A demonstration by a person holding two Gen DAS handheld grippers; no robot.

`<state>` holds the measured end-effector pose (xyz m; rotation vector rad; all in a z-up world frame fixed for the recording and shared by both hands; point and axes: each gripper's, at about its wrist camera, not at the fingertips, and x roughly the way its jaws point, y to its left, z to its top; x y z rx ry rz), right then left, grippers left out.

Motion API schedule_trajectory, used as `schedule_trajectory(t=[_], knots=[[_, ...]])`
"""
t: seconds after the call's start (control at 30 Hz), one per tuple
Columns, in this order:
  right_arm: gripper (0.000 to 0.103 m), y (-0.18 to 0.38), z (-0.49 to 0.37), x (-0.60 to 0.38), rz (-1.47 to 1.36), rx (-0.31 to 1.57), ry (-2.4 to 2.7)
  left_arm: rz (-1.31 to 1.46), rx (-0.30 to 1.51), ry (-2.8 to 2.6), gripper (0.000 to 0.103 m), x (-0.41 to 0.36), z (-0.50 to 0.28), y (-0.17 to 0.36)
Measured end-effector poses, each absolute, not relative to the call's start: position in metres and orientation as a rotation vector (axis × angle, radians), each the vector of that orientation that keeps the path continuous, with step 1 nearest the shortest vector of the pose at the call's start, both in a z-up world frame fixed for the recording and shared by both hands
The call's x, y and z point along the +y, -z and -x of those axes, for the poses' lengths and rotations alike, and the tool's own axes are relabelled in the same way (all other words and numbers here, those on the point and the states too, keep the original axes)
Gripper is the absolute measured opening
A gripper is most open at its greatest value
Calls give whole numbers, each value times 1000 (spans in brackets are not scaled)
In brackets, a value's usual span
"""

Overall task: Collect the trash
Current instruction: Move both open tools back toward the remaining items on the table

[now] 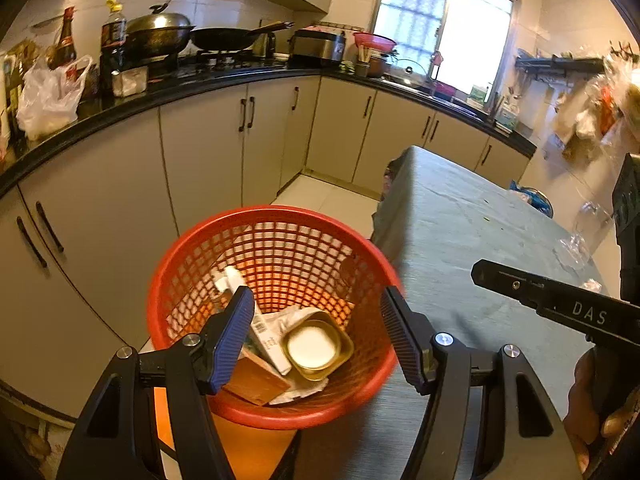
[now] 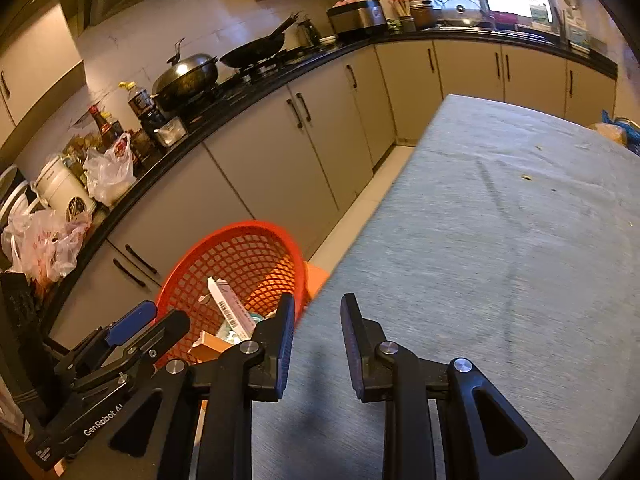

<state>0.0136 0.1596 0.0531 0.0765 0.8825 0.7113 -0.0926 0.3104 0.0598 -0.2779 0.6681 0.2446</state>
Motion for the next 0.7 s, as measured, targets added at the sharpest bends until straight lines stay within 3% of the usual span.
schedule_trajectory(t=[0.4, 0.7], knots=[[27, -56, -14, 81, -137, 853, -643, 161, 703, -136, 67, 223, 72, -61], [30, -65, -27, -36, -219, 803, -501, 75, 784, 1, 68, 141, 50, -33]])
